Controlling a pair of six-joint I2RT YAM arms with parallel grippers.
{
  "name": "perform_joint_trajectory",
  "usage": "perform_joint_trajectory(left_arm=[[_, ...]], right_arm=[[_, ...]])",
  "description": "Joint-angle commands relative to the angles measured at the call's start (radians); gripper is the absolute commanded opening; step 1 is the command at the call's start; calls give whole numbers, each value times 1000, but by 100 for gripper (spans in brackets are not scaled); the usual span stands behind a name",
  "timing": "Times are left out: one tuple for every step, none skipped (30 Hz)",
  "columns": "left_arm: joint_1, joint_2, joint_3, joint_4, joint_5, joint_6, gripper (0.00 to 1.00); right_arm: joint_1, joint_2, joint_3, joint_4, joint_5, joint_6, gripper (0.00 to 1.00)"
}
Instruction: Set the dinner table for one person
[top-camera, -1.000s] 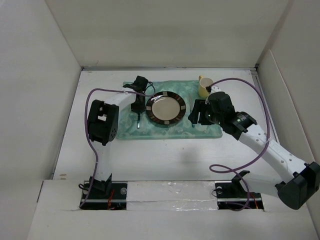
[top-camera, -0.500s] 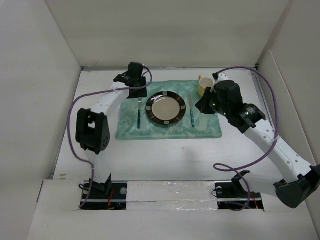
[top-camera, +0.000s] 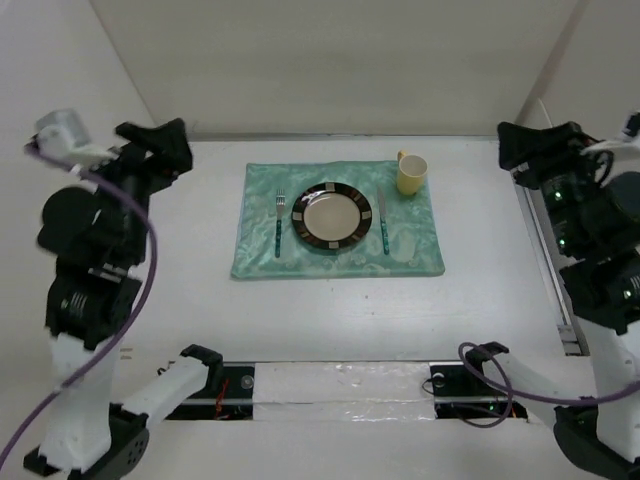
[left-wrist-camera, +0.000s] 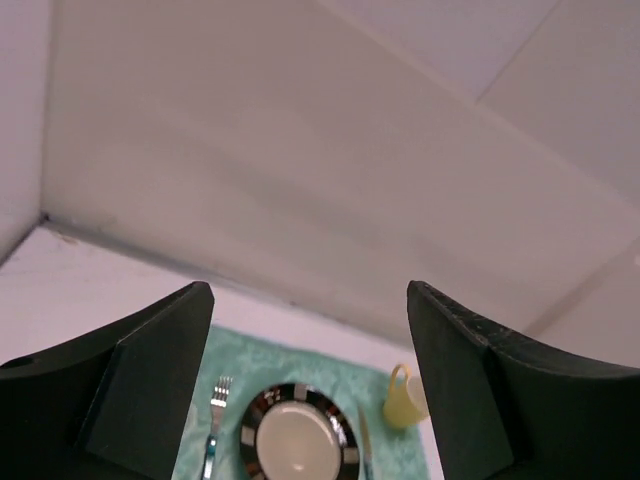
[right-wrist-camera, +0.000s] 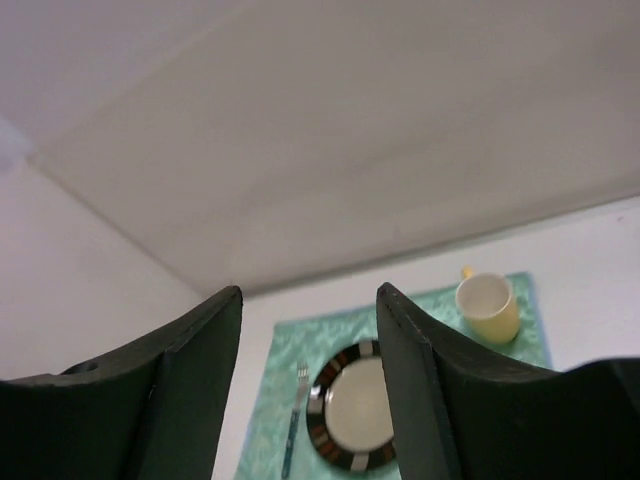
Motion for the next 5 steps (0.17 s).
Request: perform_joint_trajectory(left_arm=[[6,-67,-69,17,-126,20,76],[6,-72,-79,8,-149,22,77],[6,-73,-99,-11,-149,22,77],[6,-66,-105,-21,-143,22,77],[6,-38,-113,-62,-135,-8,79]], right_arm=[[-52,-49,-37,85,118,8,62],[-62,-52,-49,88,121,14,62],[-62,-52,-59,82,120,20,62],[-62,-48,-76,79,111,25,62],[-71,-31,-85,56,86,40,62]])
